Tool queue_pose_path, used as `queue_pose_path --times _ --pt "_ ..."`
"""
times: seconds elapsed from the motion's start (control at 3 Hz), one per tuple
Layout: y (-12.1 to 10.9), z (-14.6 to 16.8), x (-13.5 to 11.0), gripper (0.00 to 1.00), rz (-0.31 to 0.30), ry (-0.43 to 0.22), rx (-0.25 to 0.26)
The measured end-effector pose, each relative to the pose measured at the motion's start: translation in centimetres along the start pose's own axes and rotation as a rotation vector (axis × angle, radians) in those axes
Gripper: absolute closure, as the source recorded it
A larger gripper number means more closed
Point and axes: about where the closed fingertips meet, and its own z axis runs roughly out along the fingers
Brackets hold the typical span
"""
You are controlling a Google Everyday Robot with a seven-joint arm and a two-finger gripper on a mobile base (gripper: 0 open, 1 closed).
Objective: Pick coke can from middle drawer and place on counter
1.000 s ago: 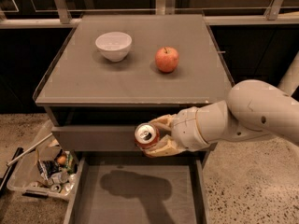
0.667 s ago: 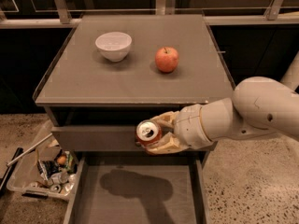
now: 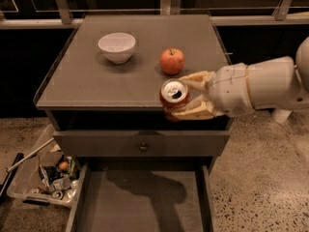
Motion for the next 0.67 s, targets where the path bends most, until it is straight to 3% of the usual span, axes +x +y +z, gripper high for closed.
queue_pose_path --times 0.67 --pt "-9.4 -3.6 -1.7 1.0 0.047 -0.1 0.123"
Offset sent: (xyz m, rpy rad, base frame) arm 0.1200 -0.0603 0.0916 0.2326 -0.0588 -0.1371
